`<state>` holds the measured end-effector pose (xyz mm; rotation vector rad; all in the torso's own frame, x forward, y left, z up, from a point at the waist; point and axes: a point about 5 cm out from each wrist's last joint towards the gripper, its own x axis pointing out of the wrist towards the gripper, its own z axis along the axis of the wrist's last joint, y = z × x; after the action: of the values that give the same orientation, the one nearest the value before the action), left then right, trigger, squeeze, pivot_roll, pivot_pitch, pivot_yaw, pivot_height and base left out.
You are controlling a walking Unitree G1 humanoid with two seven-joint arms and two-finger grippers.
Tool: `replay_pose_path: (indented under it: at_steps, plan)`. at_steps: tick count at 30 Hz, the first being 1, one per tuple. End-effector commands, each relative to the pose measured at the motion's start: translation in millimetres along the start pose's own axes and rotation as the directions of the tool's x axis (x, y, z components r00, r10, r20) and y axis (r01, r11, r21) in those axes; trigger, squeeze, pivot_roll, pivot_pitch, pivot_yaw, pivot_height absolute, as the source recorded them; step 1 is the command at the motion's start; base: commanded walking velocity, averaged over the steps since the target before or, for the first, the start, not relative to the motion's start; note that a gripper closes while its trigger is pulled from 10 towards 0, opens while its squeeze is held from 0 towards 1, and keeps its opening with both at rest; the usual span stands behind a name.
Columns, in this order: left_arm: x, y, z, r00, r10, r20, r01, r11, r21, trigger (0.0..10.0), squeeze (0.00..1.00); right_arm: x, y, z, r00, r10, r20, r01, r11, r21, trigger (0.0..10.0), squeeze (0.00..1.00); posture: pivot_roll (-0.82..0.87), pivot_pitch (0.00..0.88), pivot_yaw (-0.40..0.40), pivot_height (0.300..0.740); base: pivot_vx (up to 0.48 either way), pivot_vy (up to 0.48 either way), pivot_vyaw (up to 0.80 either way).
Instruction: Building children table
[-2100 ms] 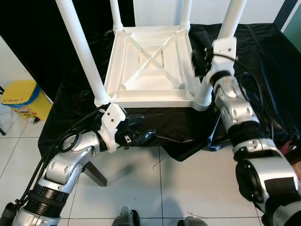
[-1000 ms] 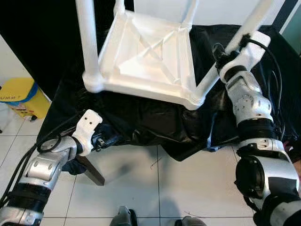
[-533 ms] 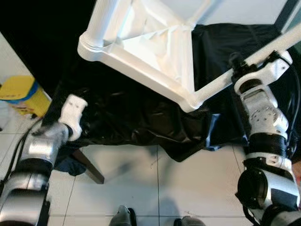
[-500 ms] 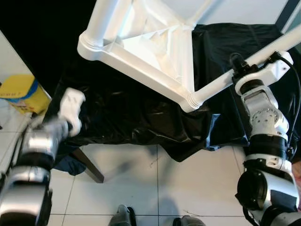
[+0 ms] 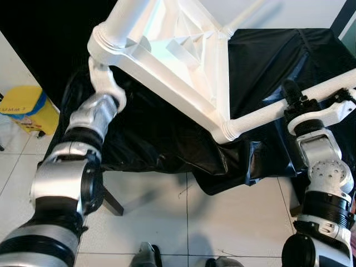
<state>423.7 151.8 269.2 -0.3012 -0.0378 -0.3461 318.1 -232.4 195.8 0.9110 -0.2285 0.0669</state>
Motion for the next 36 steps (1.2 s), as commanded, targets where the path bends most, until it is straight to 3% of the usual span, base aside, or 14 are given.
replay_pose_path:
  at_steps: [1, 2, 5, 9, 11, 12, 16, 20, 23, 24, 27, 28, 32, 36]
  plan:
    - [8.0, -21.0, 5, 0.995, -0.100, 0.025, 0.100, 0.994, -0.037, 10.0, 0.00, -16.2, -27.9, -41, 0.977, -0.114, -0.180, 0.136, 0.984, 0.113, 10.0, 0.00, -0.08, 0.183, 0.048, 0.740, 0.000, 0.000, 0.00]
    - [12.4, -33.5, 10, 0.989, -0.139, 0.044, 0.141, 0.989, -0.050, 10.0, 0.00, -20.9, -32.1, -46, 0.973, -0.127, -0.192, 0.154, 0.978, 0.138, 10.0, 0.00, -0.08, 0.190, 0.046, 0.740, 0.000, 0.000, 0.00]
    - [16.2, -45.5, 16, 0.983, -0.172, 0.062, 0.176, 0.983, -0.050, 10.0, 0.00, -24.2, -35.2, -50, 0.971, -0.136, -0.198, 0.168, 0.973, 0.157, 10.0, 0.00, -0.07, 0.195, 0.047, 0.740, 0.000, 0.000, 0.00]
    - [24.3, -83.8, 37, 0.953, -0.280, 0.117, 0.287, 0.957, -0.042, 10.0, 0.00, -30.8, -38.0, -63, 0.965, -0.149, -0.216, 0.197, 0.954, 0.225, 10.0, 0.00, -0.07, 0.205, 0.049, 0.740, 0.000, 0.000, 0.00]
    - [25.3, -89.2, 40, 0.949, -0.293, 0.120, 0.298, 0.954, -0.031, 10.0, 0.00, -31.9, -37.9, -65, 0.964, -0.155, -0.216, 0.204, 0.952, 0.227, 10.0, 0.00, -0.07, 0.205, 0.049, 0.740, 0.000, 0.000, 0.00]
    - [26.0, -94.8, 43, 0.943, -0.308, 0.122, 0.312, 0.950, -0.014, 10.0, 0.00, -33.3, -37.5, -67, 0.964, -0.157, -0.216, 0.206, 0.952, 0.225, 10.0, 1.00, -0.07, 0.209, 0.052, 0.740, 0.000, 0.000, 0.00]
    - [27.0, -104.4, 50, 0.934, -0.334, 0.129, 0.335, 0.942, 0.018, 10.0, 0.00, -38.3, -37.0, -67, 0.964, -0.175, -0.199, 0.220, 0.948, 0.231, 10.0, 1.00, -0.06, 0.213, 0.053, 0.740, 0.000, 0.000, 0.00]
    - [27.7, -111.2, 54, 0.929, -0.347, 0.128, 0.343, 0.938, 0.058, 10.0, 0.00, -53.2, -35.3, -63, 0.962, -0.247, -0.119, 0.272, 0.919, 0.286, 10.0, 1.00, -0.06, 0.216, 0.055, 0.740, 0.000, 0.000, 0.00]
    - [28.1, -113.9, 56, 0.927, -0.353, 0.129, 0.348, 0.936, 0.058, 10.0, 0.00, -66.7, -31.8, -63, 0.957, -0.275, -0.093, 0.290, 0.918, 0.272, 10.0, 1.00, -0.06, 0.219, 0.059, 0.740, 0.000, 0.000, 0.00]
    - [28.2, -115.1, 57, 0.925, -0.358, 0.127, 0.352, 0.933, 0.070, 10.0, 0.00, -76.7, -31.6, -64, 0.952, -0.294, -0.082, 0.305, 0.916, 0.260, 10.0, 0.12, -0.06, 0.225, 0.067, 0.740, 0.000, 0.000, 0.00]
    - [28.2, -116.8, 58, 0.923, -0.366, 0.124, 0.357, 0.930, 0.088, 10.0, 0.00, -89.9, -31.1, -63, 0.945, -0.322, -0.064, 0.328, 0.912, 0.246, 10.0, 0.12, -0.06, 0.225, 0.067, 0.740, 0.000, 0.000, 0.00]
    - [28.1, -117.4, 59, 0.921, -0.369, 0.122, 0.358, 0.928, 0.101, 10.0, 0.00, -97.7, -32.0, -63, 0.936, -0.346, -0.064, 0.351, 0.908, 0.227, 10.0, 0.00, -0.05, 0.230, 0.081, 0.740, 0.000, 0.000, 0.00]
    - [28.0, -118.6, 60, 0.919, -0.379, 0.109, 0.364, 0.921, 0.139, 10.0, 0.00, -119.6, -30.4, -59, 0.905, -0.423, -0.042, 0.424, 0.890, 0.167, 10.0, 0.00, -0.06, 0.235, 0.097, 0.740, 0.000, 0.000, 0.00]
    - [27.9, -118.2, 60, 0.919, -0.381, 0.105, 0.364, 0.919, 0.155, 10.0, 0.00, -127.3, -29.5, -57, 0.881, -0.473, -0.022, 0.472, 0.873, 0.124, 10.0, 0.00, -0.06, 0.240, 0.115, 0.740, 0.000, 0.000, 0.00]
